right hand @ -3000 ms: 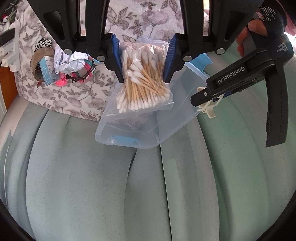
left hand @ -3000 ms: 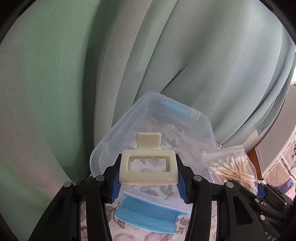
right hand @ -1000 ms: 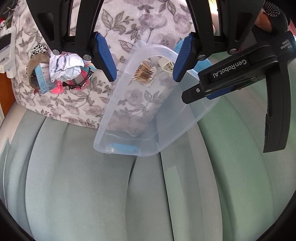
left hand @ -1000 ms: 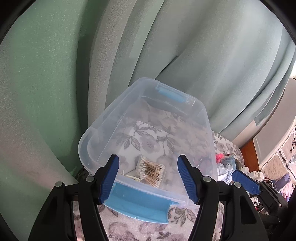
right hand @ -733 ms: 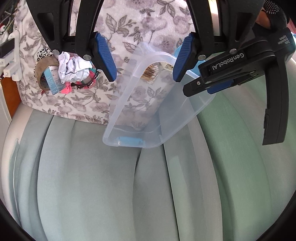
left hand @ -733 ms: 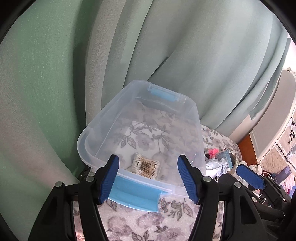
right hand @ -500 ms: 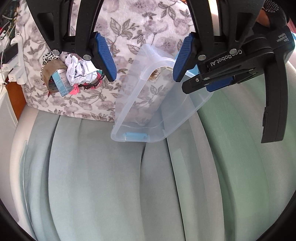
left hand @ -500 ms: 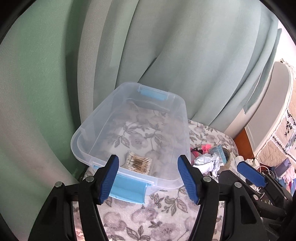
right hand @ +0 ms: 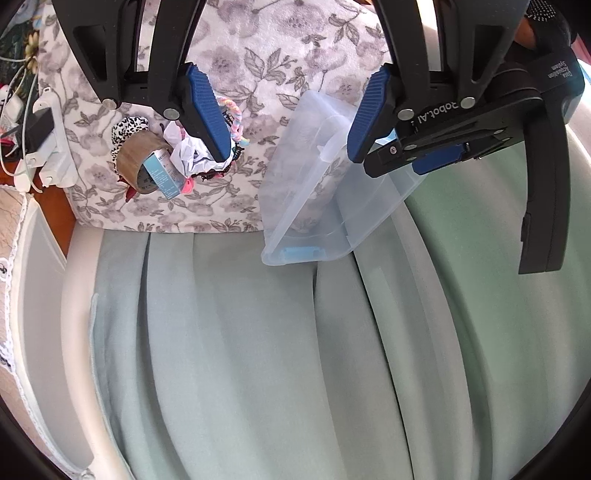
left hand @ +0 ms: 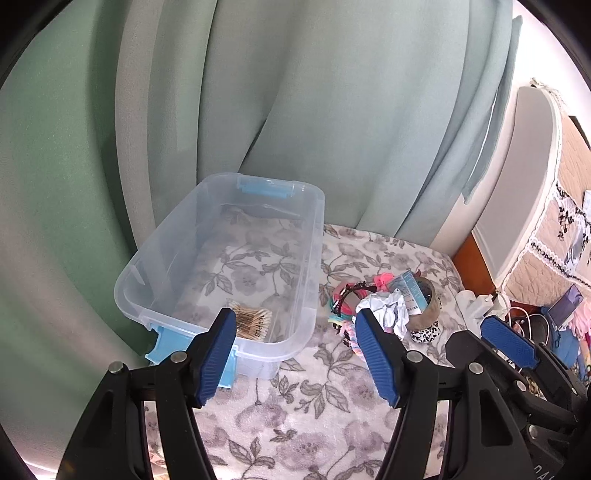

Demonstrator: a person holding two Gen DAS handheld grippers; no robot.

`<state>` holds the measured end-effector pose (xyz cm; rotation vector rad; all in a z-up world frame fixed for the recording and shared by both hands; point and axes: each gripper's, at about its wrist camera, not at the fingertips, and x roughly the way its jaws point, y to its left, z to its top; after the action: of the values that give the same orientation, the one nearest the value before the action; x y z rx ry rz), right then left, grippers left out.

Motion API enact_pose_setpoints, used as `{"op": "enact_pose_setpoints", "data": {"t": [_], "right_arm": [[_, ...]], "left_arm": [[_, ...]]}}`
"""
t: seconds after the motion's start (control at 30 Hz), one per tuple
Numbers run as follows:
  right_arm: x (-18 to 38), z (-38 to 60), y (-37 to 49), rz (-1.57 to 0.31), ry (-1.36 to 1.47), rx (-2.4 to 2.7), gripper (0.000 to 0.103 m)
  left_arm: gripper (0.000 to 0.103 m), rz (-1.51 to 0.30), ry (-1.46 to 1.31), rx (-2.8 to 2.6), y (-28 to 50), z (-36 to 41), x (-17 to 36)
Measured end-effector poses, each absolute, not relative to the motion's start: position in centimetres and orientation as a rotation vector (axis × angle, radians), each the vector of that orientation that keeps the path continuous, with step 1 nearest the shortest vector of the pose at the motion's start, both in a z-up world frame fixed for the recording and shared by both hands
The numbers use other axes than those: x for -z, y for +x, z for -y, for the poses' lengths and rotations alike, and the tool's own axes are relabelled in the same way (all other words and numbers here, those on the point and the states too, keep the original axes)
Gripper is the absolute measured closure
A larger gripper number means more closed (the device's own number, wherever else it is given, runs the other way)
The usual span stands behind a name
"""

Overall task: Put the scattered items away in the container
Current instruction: 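Move both open tools back toward the pile of items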

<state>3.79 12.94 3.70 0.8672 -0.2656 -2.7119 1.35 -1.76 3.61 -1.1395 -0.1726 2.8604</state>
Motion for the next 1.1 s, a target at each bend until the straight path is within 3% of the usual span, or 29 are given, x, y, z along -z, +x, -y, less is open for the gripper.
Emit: {"op": "enact_pose_setpoints", "data": {"t": [0.5,1.1], "right_arm": [[-1.8,-20.3,4.6,0.459,0.919,2.788,0.033],[4.3,-26.3,2.3,0.647,1.178,2.793,0.033]], "left_arm": [[0.035,-0.001,-1.191,-2.764,1.2,-4.7,-2.4],[0.035,-0.109,-1.366,-2.642,-2.2,-9.2,3.3]]}}
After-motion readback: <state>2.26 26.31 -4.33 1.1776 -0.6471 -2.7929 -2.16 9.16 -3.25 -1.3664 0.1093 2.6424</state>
